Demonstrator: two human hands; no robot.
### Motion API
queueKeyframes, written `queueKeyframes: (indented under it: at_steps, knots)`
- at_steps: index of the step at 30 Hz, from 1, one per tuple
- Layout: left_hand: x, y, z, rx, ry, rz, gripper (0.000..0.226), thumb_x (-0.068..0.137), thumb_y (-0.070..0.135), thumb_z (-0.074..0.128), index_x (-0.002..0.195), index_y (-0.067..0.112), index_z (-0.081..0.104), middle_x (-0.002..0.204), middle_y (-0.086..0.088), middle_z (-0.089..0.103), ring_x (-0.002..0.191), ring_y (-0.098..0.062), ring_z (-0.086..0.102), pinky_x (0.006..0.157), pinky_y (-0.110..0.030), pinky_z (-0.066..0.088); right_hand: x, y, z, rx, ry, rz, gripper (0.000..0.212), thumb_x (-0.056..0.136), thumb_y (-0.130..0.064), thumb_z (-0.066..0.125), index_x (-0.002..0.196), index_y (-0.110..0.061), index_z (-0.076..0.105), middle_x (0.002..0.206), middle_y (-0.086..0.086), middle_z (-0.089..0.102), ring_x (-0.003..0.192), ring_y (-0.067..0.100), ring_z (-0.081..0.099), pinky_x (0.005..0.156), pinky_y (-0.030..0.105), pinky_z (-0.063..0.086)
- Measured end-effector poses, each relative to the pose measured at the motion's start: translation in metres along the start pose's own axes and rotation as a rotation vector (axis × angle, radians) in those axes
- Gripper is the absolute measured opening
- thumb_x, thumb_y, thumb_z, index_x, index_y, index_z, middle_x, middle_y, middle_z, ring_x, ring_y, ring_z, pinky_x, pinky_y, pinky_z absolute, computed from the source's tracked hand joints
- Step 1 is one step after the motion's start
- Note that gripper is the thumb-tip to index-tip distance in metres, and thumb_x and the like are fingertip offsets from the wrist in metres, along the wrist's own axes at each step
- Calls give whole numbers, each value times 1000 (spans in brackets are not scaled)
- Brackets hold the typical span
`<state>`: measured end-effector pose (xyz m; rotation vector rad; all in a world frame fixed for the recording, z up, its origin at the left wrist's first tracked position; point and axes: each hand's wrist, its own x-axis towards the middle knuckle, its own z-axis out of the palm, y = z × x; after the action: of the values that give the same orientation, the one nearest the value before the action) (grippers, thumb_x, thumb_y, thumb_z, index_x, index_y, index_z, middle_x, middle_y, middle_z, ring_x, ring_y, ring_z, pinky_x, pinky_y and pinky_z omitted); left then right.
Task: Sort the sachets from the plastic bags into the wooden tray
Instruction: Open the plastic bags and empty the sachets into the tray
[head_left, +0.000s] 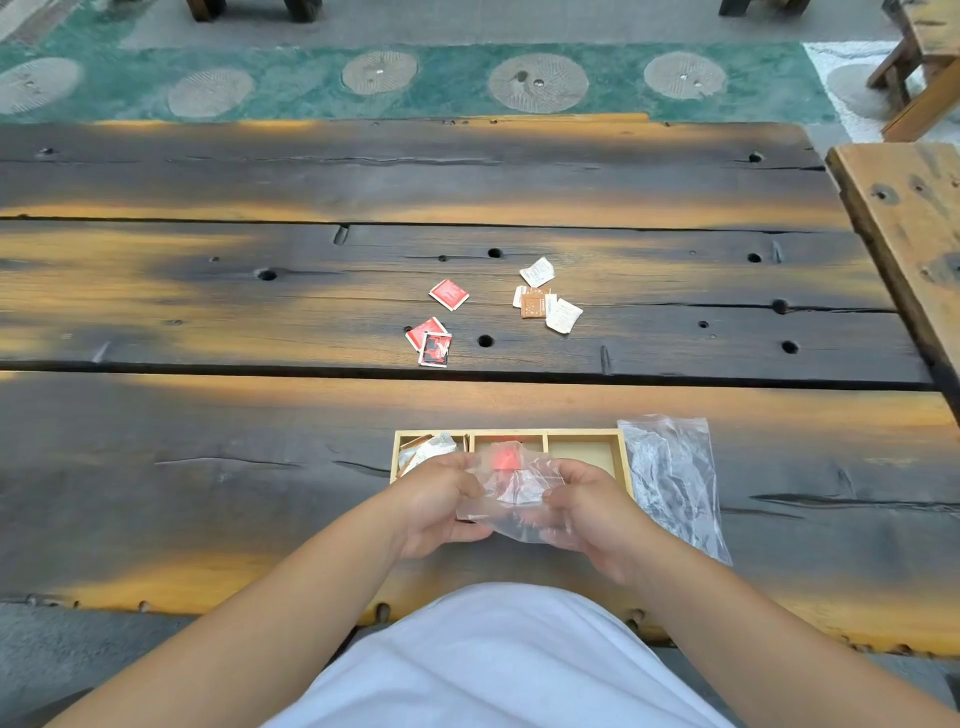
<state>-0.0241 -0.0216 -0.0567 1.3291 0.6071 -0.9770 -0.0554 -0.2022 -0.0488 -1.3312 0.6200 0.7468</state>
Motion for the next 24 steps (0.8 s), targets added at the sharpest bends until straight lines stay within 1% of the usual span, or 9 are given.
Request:
queueKeyframes:
  at_steps: [3, 7, 9, 12, 14, 16, 20, 22, 24]
  knots:
    - [-1, -11, -1, 27, -12, 11, 63, 88, -6, 45, 146, 20, 36, 137, -12, 54, 96, -21, 71, 78, -37, 55, -4, 7, -2, -23, -21, -5, 45, 89, 10, 39, 110, -19, 67, 102, 8, 76, 82, 18, 75, 65, 29, 55]
    - [-6, -22, -3, -13, -45, 58, 67, 85, -7, 49, 144, 23, 38, 139, -12, 54, 103, -22, 71, 81, -36, 53, -9, 20, -6, -14, -27, -62, 45, 85, 13, 43, 108, -16, 69, 107, 18, 74, 93, 33, 73, 93, 52, 54]
    - [-7, -27, -4, -75, -46, 75, 64, 85, -9, 49, 141, 22, 41, 133, -14, 59, 102, -28, 70, 79, -38, 55, -12, 25, -7, 41, -38, -80, 43, 86, 14, 43, 106, -14, 69, 102, 19, 74, 81, 32, 71, 84, 49, 55]
    - [-6, -34, -5, -193, -79, 47, 56, 85, -11, 50, 134, 17, 46, 123, -20, 65, 103, -40, 68, 75, -43, 58, -17, 33, -8, 64, -24, -100, 39, 88, 12, 44, 104, -13, 70, 84, 16, 70, 60, 20, 58, 58, 31, 43]
    - [-6, -37, -3, -222, -91, 38, 39, 88, -9, 50, 121, 12, 53, 112, -18, 68, 99, -38, 68, 75, -45, 58, -18, 40, -11, 51, -20, -118, 36, 89, 11, 45, 103, -11, 70, 79, 18, 62, 55, 18, 50, 50, 28, 38]
    - [-4, -40, -1, -245, -94, 49, 23, 91, -2, 53, 111, 9, 52, 103, -15, 65, 86, -29, 70, 78, -48, 58, -20, 45, -15, 29, -32, -131, 33, 89, 9, 47, 102, -11, 70, 77, 19, 57, 53, 20, 47, 47, 27, 39]
    - [4, -42, 3, -247, -87, 41, 32, 96, 16, 52, 126, 4, 55, 105, -17, 69, 83, -29, 68, 74, -45, 57, -27, 48, -19, -62, -58, -133, 30, 88, 7, 47, 92, -13, 68, 79, 23, 58, 48, 20, 45, 49, 27, 35]
    - [10, -40, 6, -228, -49, 38, 33, 98, 23, 50, 127, 8, 57, 103, -15, 70, 83, -29, 67, 77, -46, 56, -30, 49, -24, -123, -51, -133, 31, 87, 7, 47, 82, -17, 66, 84, 31, 62, 44, 19, 44, 47, 25, 33]
    - [14, -35, 10, -245, -10, 50, 31, 98, 28, 53, 126, 16, 60, 95, -9, 71, 75, -23, 67, 68, -41, 57, -30, 53, -30, -174, -55, -129, 27, 85, 6, 49, 82, -14, 67, 82, 33, 63, 46, 20, 45, 47, 25, 33]
